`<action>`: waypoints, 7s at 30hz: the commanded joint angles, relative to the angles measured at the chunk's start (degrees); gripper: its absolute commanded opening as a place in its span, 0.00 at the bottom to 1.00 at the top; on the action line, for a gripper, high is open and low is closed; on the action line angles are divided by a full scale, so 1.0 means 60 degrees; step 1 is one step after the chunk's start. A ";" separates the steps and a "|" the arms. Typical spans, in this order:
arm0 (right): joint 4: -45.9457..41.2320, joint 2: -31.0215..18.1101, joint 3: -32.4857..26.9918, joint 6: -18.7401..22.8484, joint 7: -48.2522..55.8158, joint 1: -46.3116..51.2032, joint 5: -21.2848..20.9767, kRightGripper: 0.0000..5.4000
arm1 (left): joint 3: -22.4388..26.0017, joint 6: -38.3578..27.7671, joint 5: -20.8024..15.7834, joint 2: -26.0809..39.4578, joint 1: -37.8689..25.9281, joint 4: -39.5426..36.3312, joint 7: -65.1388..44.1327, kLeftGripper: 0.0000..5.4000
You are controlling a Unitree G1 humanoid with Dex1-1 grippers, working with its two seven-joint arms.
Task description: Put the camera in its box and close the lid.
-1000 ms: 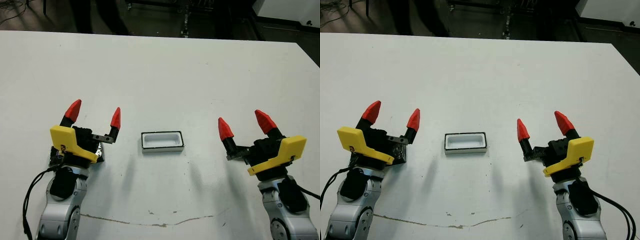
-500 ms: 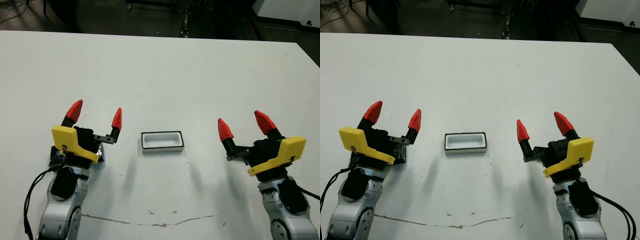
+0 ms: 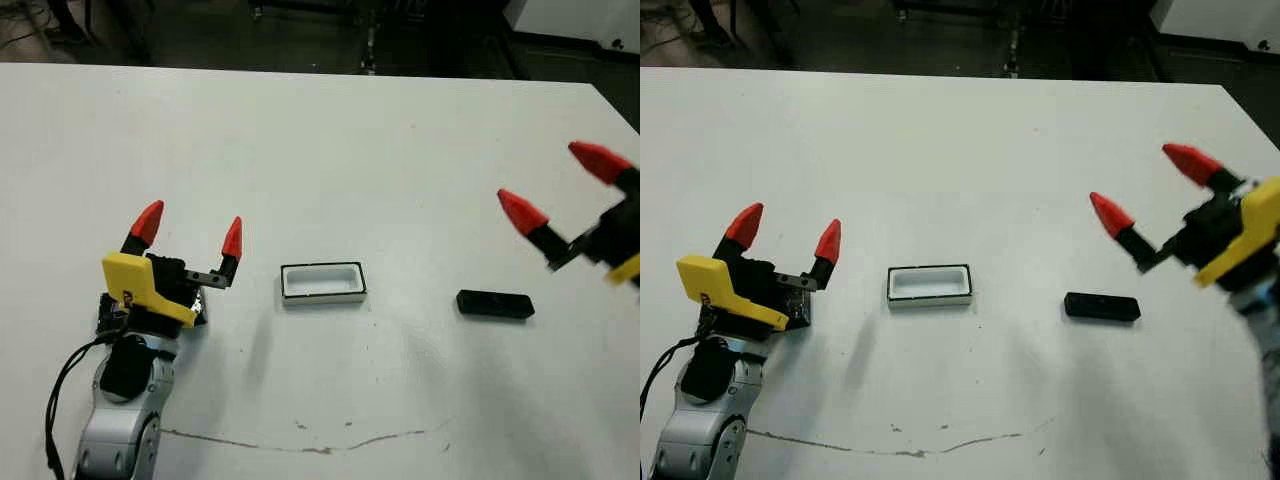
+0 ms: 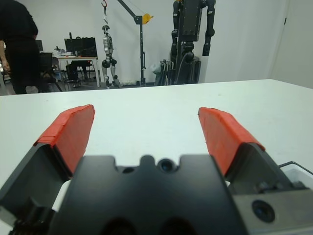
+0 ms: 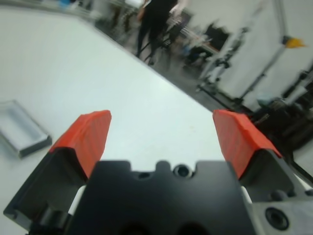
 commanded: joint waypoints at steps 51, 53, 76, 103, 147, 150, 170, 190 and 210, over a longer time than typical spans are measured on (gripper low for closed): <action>0.6566 -0.1858 0.8012 -0.1698 0.7577 -0.5856 -0.3588 1.00 | 0.0075 0.0109 0.0106 0.0048 0.0026 -0.0010 0.0096 1.00; 0.6667 -0.1808 0.8068 -0.1678 0.7577 -0.5820 -0.3592 1.00 | 0.0077 0.0167 0.0064 0.0065 0.0038 -0.0051 0.0066 1.00; 0.7547 -0.1249 0.7474 -0.2150 0.7577 -0.5189 -0.4179 1.00 | 0.0110 -0.0077 0.0140 0.0099 0.0091 0.0110 -0.0003 1.00; 0.6999 -0.1134 0.7234 -0.1569 0.7577 -0.4587 -0.4256 0.86 | 0.0059 0.0069 0.0076 0.0015 0.0153 -0.0002 0.0075 1.00; 0.3387 0.1321 0.3974 0.2312 0.5360 -0.5860 -0.1531 0.31 | 0.0099 0.0064 0.0096 0.0096 -0.0044 -0.0027 0.0026 1.00; 0.3505 0.1849 0.4351 0.2463 0.5189 -0.6180 -0.1617 0.31 | 0.0113 0.0108 0.0075 0.0082 -0.0016 -0.0065 0.0046 1.00; 0.5384 0.4020 0.5995 0.2230 0.5607 -0.6380 -0.2101 0.31 | 0.0208 -0.0035 -0.0014 0.0044 0.0068 0.0040 0.0055 1.00; 0.5491 0.4131 0.6291 0.2065 0.5718 -0.6005 -0.2603 0.31 | 0.0164 0.0059 -0.0006 0.0005 0.0167 -0.0044 0.0087 1.00; 0.5502 0.3947 0.6331 0.1781 0.5485 -0.5761 -0.3195 0.31 | 0.0136 -0.0196 0.0036 -0.0051 0.0222 0.0081 0.0080 1.00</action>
